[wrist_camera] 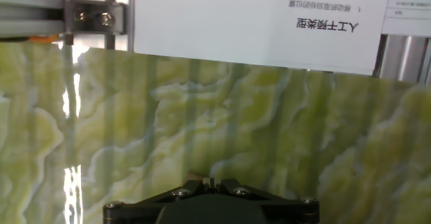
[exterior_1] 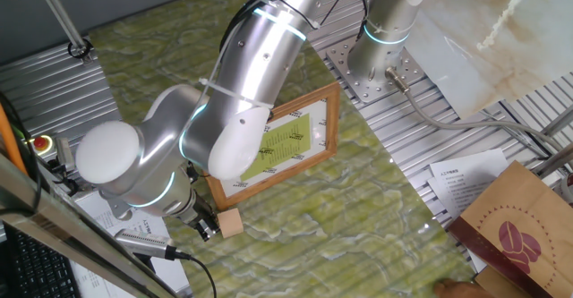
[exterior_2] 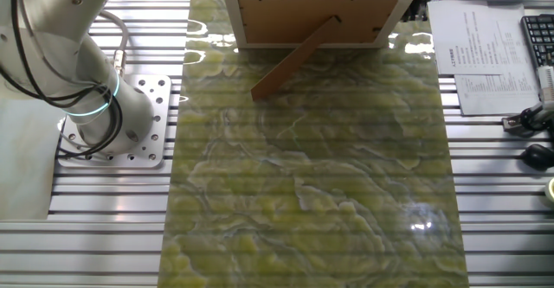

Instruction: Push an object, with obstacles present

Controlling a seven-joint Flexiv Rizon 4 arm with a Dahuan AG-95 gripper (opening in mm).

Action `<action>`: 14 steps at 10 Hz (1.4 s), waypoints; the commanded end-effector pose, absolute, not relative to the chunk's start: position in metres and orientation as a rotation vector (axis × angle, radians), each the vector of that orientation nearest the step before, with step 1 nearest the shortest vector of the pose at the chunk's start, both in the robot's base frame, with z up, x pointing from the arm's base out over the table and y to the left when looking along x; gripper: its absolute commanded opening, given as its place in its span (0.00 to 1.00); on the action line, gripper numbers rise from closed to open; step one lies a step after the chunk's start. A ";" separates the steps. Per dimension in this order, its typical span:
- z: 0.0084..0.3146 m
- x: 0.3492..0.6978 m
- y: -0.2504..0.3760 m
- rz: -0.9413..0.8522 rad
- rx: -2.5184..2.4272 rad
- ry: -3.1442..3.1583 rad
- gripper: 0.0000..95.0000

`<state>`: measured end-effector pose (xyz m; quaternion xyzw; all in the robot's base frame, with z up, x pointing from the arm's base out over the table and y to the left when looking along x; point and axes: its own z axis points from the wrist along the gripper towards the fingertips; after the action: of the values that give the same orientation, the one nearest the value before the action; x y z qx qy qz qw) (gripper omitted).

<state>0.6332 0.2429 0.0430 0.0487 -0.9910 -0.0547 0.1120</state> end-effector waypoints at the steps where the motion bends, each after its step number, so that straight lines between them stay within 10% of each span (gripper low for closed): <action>1: 0.046 0.631 0.242 -0.175 0.148 -2.904 0.00; 14: 0.048 0.630 0.242 -0.146 0.741 -2.869 0.00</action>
<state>0.6297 0.2421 0.0486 0.2117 -0.9716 -0.0573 0.0884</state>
